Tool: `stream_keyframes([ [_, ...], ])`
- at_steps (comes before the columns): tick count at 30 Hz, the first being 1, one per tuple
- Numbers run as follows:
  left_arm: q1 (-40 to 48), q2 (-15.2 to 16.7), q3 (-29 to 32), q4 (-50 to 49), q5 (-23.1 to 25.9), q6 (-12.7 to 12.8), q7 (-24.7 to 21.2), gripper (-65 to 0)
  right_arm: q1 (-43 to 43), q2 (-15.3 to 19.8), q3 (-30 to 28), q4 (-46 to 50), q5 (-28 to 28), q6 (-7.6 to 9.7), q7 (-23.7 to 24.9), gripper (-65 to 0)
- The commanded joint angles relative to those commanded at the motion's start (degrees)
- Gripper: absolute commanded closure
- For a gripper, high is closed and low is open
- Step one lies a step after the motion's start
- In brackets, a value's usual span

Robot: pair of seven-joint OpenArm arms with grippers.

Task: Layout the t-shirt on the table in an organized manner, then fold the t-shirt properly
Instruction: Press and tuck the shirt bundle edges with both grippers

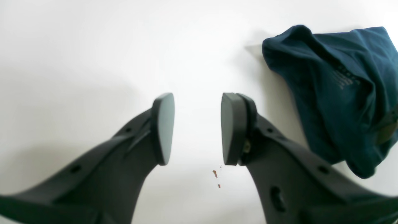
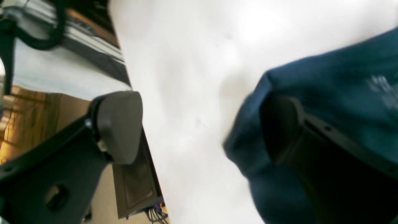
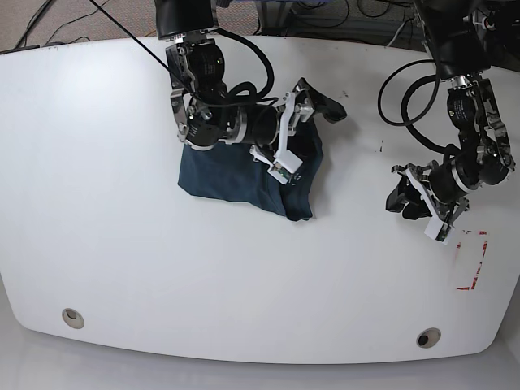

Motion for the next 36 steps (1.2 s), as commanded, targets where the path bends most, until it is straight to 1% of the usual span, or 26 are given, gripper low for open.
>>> stream_keyframes([
  [4,-0.18,-0.70,0.00,0.00,0.00,0.00,0.00,-23.3,1.67,-1.23,-1.85,-3.96,1.23,0.00,-0.09,-56.9],
  [6,-0.18,-1.58,0.00,0.09,-0.09,0.00,0.00,-23.3,2.55,-1.23,-2.02,-5.36,2.73,0.00,-0.09,-56.9],
  [8,-0.35,-1.85,0.00,0.09,-0.09,0.00,0.00,-23.3,3.52,-0.53,-1.85,-5.19,4.22,0.00,-0.09,-56.9],
  [11,-0.79,-1.85,0.00,1.14,-0.09,-0.09,0.00,-23.3,5.45,2.46,-1.23,-2.90,6.68,0.00,-0.09,-56.9],
  [12,-0.53,-1.85,0.00,2.46,-0.09,-0.09,0.00,-23.3,6.42,3.78,-0.35,-1.58,7.91,0.00,-0.09,-56.9],
  [14,-0.53,-1.49,0.00,4.13,-0.09,-0.09,0.00,-23.3,7.47,5.27,0.88,-0.62,9.05,0.00,-0.09,-56.9],
  [15,-0.53,-1.14,0.44,5.54,-0.09,-0.09,0.00,-23.3,8.09,6.95,1.93,-0.53,9.76,0.00,-0.18,-56.9],
  [17,-0.62,0.18,2.29,6.42,-0.09,-0.09,0.00,-23.3,8.88,8.97,3.25,-0.53,10.02,0.00,-0.18,-56.9],
  [18,-0.70,1.14,4.22,7.12,0.00,-0.09,0.00,-23.3,9.49,10.20,4.22,-0.62,10.02,0.00,-0.18,-56.8],
  [20,-0.62,1.49,6.77,7.74,0.00,-0.09,0.00,-23.3,9.93,11.87,5.80,-0.62,9.93,0.00,0.09,-56.3],
  [22,-0.62,3.08,10.55,8.53,0.00,0.00,0.00,-23.3,10.02,13.71,8.35,-0.44,9.76,0.00,0.35,-51.7],
  [23,-0.62,4.04,12.31,8.70,0.18,0.26,0.00,-23.3,10.11,14.59,9.67,-0.70,9.67,0.00,0.53,-48.4],
  [25,-0.53,5.80,15.47,8.70,0.18,0.26,0.00,-23.2,10.11,16.18,12.13,-1.14,9.05,0.00,1.76,-39.6],
  [27,-0.44,7.30,17.49,8.70,0.26,0.35,0.00,-23.2,10.02,17.76,13.36,-1.32,8.35,0.00,2.90,-31.7],
  [28,0.26,8.70,19.16,8.62,0.35,0.35,-0.09,-23.2,10.02,19.16,13.63,-1.49,7.47,0.00,3.78,-25.8],
  [30,1.23,10.37,21.10,8.53,1.85,0.35,-0.09,-23.2,10.02,20.92,13.63,-1.49,5.98,0.00,5.19,-19.2],
  [31,1.67,11.52,22.24,8.53,3.87,0.35,-0.18,-23.2,10.02,21.89,13.63,-1.49,4.66,0.00,5.98,-17.8],
  [34,2.37,14.68,25.32,8.44,8.79,0.35,-0.18,-23.2,9.85,23.30,13.71,-1.49,0.97,0.00,7.82,-18.4],
  [36,3.87,16.18,28.31,8.35,12.31,0.18,-0.35,-23.2,9.49,24.26,13.54,-1.49,-1.76,0.00,9.67,-18.2],
])
